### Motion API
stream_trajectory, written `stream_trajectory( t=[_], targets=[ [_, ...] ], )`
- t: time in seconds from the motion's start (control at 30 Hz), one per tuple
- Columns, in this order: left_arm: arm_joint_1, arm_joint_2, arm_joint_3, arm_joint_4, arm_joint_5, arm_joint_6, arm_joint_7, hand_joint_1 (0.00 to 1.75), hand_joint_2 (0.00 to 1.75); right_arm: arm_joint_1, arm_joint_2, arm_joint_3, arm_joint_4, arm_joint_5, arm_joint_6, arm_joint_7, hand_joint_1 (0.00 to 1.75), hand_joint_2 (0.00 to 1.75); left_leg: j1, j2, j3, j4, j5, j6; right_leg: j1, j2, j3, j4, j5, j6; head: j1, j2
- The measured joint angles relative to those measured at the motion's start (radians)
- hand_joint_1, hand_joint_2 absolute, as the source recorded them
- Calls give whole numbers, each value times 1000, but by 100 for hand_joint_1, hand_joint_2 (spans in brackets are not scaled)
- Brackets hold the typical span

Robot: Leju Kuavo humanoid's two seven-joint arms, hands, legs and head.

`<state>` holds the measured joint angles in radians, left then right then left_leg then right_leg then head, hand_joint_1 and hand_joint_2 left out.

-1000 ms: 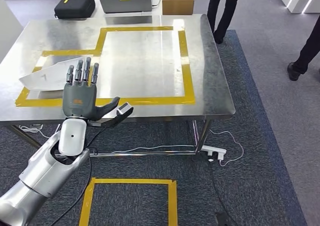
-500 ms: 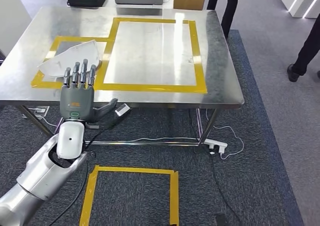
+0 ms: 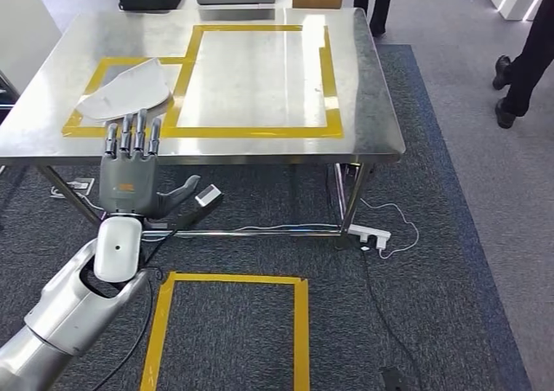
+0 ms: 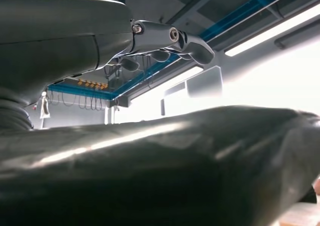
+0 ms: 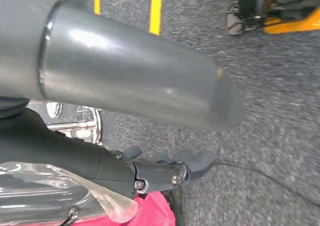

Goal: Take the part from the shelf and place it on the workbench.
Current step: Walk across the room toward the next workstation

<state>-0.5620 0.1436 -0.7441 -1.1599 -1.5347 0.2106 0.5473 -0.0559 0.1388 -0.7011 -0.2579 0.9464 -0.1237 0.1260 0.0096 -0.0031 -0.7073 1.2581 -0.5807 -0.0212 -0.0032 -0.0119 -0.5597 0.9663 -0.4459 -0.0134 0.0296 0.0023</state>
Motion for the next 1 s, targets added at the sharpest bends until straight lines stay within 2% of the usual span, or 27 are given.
stream_trajectory(
  t=[0.03,0.07,0.1,0.17,0.2,0.23,0.3,0.33,0.37,0.4,0.47,0.5,0.53,0.57,0.6,0.63,0.67,0.7,0.73,0.77,0.8,0.83,0.87,0.9,0.93,0.97,1.0],
  targets=[
    [2,1,0,0,0,-1,0,0,0,0,0,0,0,1,0,0,0,0,4,0,8,28,7,-5,-1,-1,-20,8,9,2,0,0],
    [3,2,0,-1,0,-1,0,0,0,0,0,0,0,3,0,0,0,0,7,0,31,23,32,-9,-3,-3,-41,18,18,5,0,0],
    [3,2,0,-3,0,-2,0,0,0,-1,0,-1,0,4,0,0,0,0,11,0,70,-14,59,-13,-5,-3,-63,29,26,8,0,0],
    [2,3,0,-12,0,-4,1,0,0,-2,0,-2,-1,8,0,1,0,0,15,-1,169,-147,60,-14,-6,-3,-97,50,41,18,0,0],
    [3,2,1,-18,0,-7,1,0,0,-2,0,-3,-2,11,0,2,0,0,14,-2,204,-202,48,-9,-6,-3,-107,54,50,24,1,0],
    [3,2,1,-22,0,-11,1,0,0,-3,0,-5,-2,14,0,2,0,0,11,-3,221,-236,35,-2,-7,-3,-112,55,60,31,0,0],
    [5,2,1,-26,0,-17,0,0,0,-2,0,-7,-2,17,0,3,0,0,6,-2,211,-246,50,18,-10,-1,-120,47,81,45,-1,0],
    [6,2,1,-26,0,-19,-1,0,0,-1,0,-9,-2,18,0,3,0,0,5,-1,199,-249,63,28,-13,0,-128,51,72,51,-3,0],
    [7,0,0,-27,0,-21,-2,0,0,1,0,-11,-2,19,0,3,0,0,6,1,185,-250,78,38,-14,3,-142,70,41,55,-1,0],
    [8,-1,0,-28,0,-22,-3,0,0,2,0,-13,-2,20,0,3,0,0,7,3,169,-251,93,46,-16,6,-158,109,-10,57,0,0],
    [10,-4,0,-30,0,-23,-3,0,0,4,1,-16,-2,21,0,3,0,0,5,3,132,-250,123,54,-16,9,-190,237,-116,60,4,0],
    [11,-5,0,-31,0,-23,-3,0,0,4,1,-16,-2,21,0,3,0,0,3,3,113,-249,138,55,-16,9,-195,300,-138,62,5,0],
    [13,-5,0,-31,0,-23,-4,0,0,3,1,-16,-2,22,0,2,0,0,2,4,93,-249,154,54,-16,10,-189,341,-135,63,5,0],
    [15,-5,0,-31,0,-23,-4,0,0,3,1,-17,-2,22,0,2,0,0,1,4,74,-248,168,52,-16,10,-169,352,-111,62,5,0],
    [17,-5,0,-31,0,-23,-5,0,0,2,1,-18,-2,24,0,1,0,0,1,4,56,-248,182,49,-15,10,-130,329,-81,61,5,0],
    [17,-5,1,-31,0,-23,-7,0,0,2,1,-20,-3,26,1,0,0,0,1,3,42,-247,196,46,-15,11,-75,274,-64,58,6,0],
    [18,-5,4,-33,0,-23,-9,0,0,0,1,-22,-3,29,1,-1,0,0,0,3,30,-245,207,42,-14,12,-4,192,-68,54,6,0],
    [19,-5,8,-36,0,-23,-12,0,0,-3,1,-23,-4,31,1,-2,0,0,-1,4,23,-244,219,36,-13,13,59,110,-87,51,6,0],
    [19,-4,12,-39,0,-23,-16,0,0,-5,1,-24,-5,34,1,-2,0,0,0,4,19,-245,231,31,-10,14,101,52,-107,48,7,0],
    [21,-4,17,-42,0,-23,-23,0,0,-7,1,-25,-5,35,2,-3,0,0,0,5,16,-248,244,24,-7,15,121,15,-119,46,7,0],
    [24,-4,22,-43,0,-23,-30,0,0,-8,2,-26,-5,36,3,-3,0,0,2,6,15,-253,256,18,-8,15,115,6,-116,42,7,0],
    [28,-4,27,-43,0,-24,-37,0,0,-7,3,-27,-5,37,4,-2,0,0,4,5,12,-254,254,12,-8,13,103,8,-103,35,6,0],
    [33,-3,32,-43,0,-25,-43,0,0,-7,5,-29,-5,39,6,-2,0,0,5,4,7,-244,233,7,-10,10,92,6,-91,26,4,0],
    [37,-3,37,-43,0,-25,-48,0,0,-6,6,-32,-5,41,7,-2,0,0,5,4,-1,-213,188,3,-11,6,81,4,-77,18,1,0],
    [40,-3,41,-43,0,-25,-51,0,0,-7,7,-35,-4,43,8,-1,0,0,6,4,-12,-160,129,0,-11,3,67,6,-62,12,-1,0],
    [41,-3,45,-43,0,-25,-53,0,0,-7,7,-37,-5,46,8,-1,0,0,7,3,-22,-92,74,-2,-10,2,51,8,-47,9,-3,0],
    [43,-3,48,-43,0,-25,-54,0,0,-7,7,-39,-5,49,9,-1,0,0,7,4,-29,-21,38,-5,-9,1,32,12,-32,9,-4,0]
  ],
)
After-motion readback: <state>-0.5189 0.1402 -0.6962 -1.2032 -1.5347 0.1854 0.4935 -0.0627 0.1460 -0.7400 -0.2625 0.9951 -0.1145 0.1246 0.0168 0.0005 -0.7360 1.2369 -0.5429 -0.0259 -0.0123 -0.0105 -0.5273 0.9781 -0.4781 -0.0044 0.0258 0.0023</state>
